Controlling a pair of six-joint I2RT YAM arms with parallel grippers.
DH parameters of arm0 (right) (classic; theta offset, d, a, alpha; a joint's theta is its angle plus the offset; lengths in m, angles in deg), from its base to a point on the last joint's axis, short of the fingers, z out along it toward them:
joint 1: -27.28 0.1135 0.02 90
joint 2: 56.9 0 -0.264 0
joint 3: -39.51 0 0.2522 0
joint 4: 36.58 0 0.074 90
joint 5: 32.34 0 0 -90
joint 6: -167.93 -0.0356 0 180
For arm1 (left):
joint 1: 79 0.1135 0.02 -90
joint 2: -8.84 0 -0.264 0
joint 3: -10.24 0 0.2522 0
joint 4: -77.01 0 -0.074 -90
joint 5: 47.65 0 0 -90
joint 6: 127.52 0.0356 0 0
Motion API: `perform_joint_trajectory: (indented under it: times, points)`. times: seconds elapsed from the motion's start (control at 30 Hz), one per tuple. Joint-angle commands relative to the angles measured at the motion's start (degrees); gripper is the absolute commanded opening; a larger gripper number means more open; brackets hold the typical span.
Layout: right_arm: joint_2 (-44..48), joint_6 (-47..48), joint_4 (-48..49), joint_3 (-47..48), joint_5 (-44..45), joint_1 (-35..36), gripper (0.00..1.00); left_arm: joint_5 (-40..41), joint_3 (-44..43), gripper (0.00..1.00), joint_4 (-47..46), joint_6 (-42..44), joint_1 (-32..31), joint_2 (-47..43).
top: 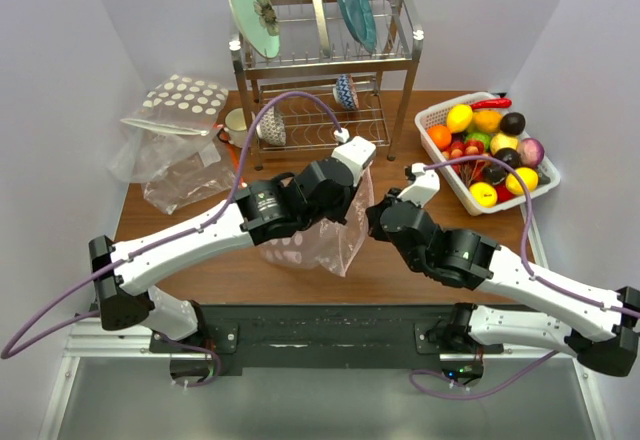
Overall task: Place the food in the zip-top bag and seal the zipper
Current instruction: Open the zipper of the food storage bag at the center of the board.
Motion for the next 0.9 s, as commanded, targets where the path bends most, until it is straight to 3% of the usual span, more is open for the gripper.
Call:
perform_joint_trajectory:
  times: [0.0, 0.2, 0.4, 0.47, 0.5, 0.63, 0.8, 0.87]
  points:
    - [-0.43, -2.79, 0.46, -3.73, 5.01, 0.1, 0.0, 3.97, -6.59, 0.0, 7.8, 2.18, -0.11, -0.27]
    - [-2.45, -4.11, 6.45, -9.27, 3.6, 0.1, 0.0, 7.04, -8.8, 0.0, 13.35, 3.33, 0.68, 0.34]
    - [-5.61, -4.73, 8.38, -11.64, 2.46, -1.39, 0.0, 10.39, -2.84, 0.0, 11.34, 6.75, 4.19, -0.18]
    - [-6.32, -4.55, 9.35, -12.09, 2.28, -1.57, 0.03, 9.95, -1.07, 0.0, 9.23, 8.94, 5.86, -0.36]
    - [-6.5, -4.21, 9.61, -12.44, 2.28, -1.74, 0.12, 9.86, 0.24, 0.0, 8.7, 9.65, 6.48, -0.19]
    - [-6.94, -1.31, 10.49, -12.35, 2.81, -2.18, 0.29, 8.99, 2.1, 0.0, 5.89, 12.28, 7.71, -0.1]
    - [-5.97, 5.19, 12.86, -10.95, 0.62, -3.32, 0.32, 3.55, 3.24, 0.0, 1.4, 14.4, 10.25, -0.97]
    - [-5.62, 10.81, 14.7, -10.42, -4.2, -3.85, 0.34, -0.22, 2.9, 0.0, -0.44, 14.75, 11.22, -0.89]
